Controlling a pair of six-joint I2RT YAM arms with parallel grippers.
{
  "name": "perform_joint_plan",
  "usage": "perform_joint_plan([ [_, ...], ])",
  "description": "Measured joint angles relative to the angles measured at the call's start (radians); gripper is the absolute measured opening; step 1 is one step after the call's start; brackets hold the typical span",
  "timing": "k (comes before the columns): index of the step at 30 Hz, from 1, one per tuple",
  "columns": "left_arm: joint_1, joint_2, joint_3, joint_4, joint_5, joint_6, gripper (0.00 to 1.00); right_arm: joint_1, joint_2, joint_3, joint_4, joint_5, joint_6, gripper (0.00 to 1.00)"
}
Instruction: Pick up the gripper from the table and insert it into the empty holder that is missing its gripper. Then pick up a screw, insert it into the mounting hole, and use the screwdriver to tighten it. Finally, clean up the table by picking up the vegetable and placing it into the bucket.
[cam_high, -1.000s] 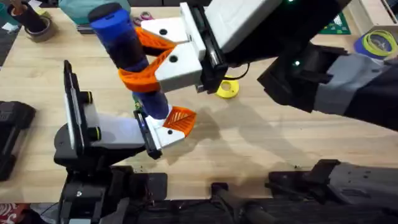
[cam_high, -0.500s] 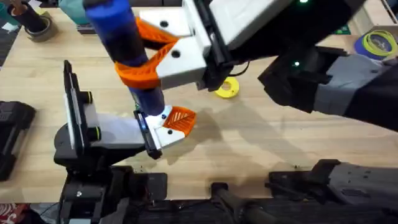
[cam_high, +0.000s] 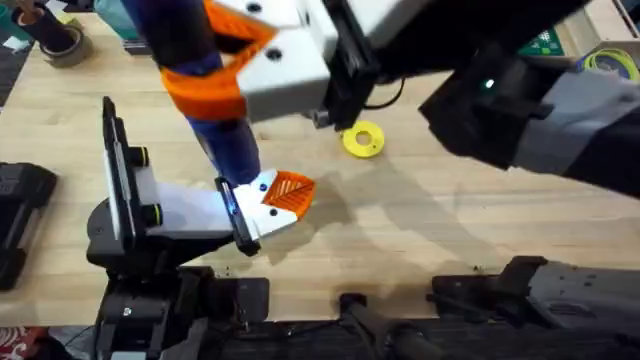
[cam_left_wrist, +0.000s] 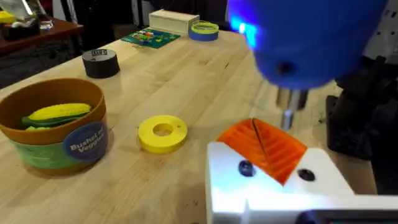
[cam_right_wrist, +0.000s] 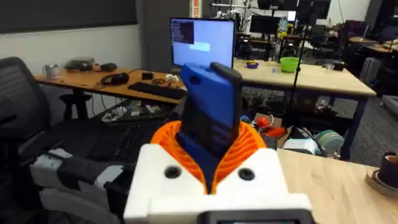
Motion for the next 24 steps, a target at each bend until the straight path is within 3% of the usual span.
perform_joint_plan([
  [6,0.000,0.000,0.000,0.000,0.000,0.000,0.004,0.000,0.000,0.077,-0.122,0.000,-0.043,0.025],
  [24,0.000,0.000,0.000,0.000,0.000,0.000,0.004,0.000,0.000,0.079,-0.171,-0.045,-0.177,0.025],
])
